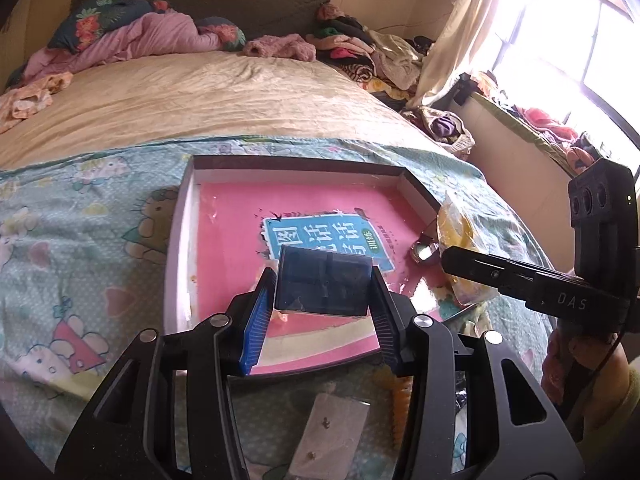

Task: Organize jewelry
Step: 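Carry the blue box and the yellow bangle bag with both tools into the pink box, then open both tools to release the blue box and bangle bag inside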

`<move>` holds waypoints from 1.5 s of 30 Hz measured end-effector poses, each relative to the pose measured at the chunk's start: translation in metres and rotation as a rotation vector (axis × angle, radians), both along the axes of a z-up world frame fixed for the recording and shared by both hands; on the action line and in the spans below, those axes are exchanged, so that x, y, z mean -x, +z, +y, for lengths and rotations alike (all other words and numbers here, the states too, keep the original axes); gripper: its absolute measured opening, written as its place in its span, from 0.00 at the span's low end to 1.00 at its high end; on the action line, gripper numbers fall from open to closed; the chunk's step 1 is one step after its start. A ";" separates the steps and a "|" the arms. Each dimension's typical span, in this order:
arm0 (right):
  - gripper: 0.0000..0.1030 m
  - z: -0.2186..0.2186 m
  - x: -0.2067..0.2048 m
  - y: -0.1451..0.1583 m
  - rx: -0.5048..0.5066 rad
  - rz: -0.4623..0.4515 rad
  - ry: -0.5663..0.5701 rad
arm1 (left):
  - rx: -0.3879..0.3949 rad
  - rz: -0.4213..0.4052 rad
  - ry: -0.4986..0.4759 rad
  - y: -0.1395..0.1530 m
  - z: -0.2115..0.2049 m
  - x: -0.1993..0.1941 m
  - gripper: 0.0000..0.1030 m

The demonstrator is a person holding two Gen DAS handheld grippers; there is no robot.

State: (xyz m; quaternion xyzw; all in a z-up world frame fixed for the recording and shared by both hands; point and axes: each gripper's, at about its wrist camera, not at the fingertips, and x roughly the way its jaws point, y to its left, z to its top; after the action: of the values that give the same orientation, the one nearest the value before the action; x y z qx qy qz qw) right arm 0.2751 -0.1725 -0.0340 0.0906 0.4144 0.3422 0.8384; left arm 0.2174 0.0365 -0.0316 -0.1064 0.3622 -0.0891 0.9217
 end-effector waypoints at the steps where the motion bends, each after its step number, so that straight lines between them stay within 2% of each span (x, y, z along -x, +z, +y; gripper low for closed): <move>1: 0.37 0.000 -0.002 -0.002 0.005 0.005 0.000 | -0.003 0.004 -0.006 -0.003 -0.003 -0.003 0.37; 12: 0.37 -0.001 -0.008 -0.021 0.017 0.076 -0.001 | -0.036 0.050 -0.036 -0.019 -0.019 -0.018 0.37; 18: 0.37 0.000 -0.007 -0.023 0.038 0.073 -0.008 | -0.058 0.054 -0.037 -0.022 -0.024 -0.022 0.37; 24: 0.38 -0.006 -0.002 -0.018 0.015 0.078 -0.015 | -0.066 0.054 -0.034 -0.022 -0.027 -0.023 0.37; 26: 0.41 -0.009 0.000 -0.016 -0.001 0.079 -0.018 | -0.067 0.054 -0.036 -0.022 -0.026 -0.023 0.37; 28: 0.48 -0.014 0.004 -0.013 -0.023 0.082 -0.024 | -0.071 0.054 -0.035 -0.023 -0.026 -0.024 0.37; 32: 0.50 -0.023 0.013 -0.007 -0.058 0.080 -0.039 | -0.074 0.055 -0.032 -0.023 -0.025 -0.026 0.37; 37: 0.61 -0.037 0.022 0.000 -0.092 0.079 -0.068 | -0.076 0.056 -0.030 -0.023 -0.024 -0.025 0.37; 39: 0.62 -0.041 0.024 0.001 -0.100 0.081 -0.078 | -0.076 0.054 -0.030 -0.022 -0.024 -0.025 0.38; 41: 0.64 -0.046 0.027 0.004 -0.108 0.078 -0.089 | -0.077 0.051 -0.028 -0.020 -0.025 -0.022 0.45; 45: 0.68 -0.056 0.032 0.010 -0.122 0.065 -0.111 | -0.073 0.028 -0.021 -0.010 -0.025 -0.014 0.50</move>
State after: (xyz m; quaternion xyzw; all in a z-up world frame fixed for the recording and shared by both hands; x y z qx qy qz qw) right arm 0.2428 -0.2284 -0.0238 0.1755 0.4141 0.3166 0.8351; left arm 0.2316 0.0110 -0.0412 -0.0702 0.3793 -0.0839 0.9188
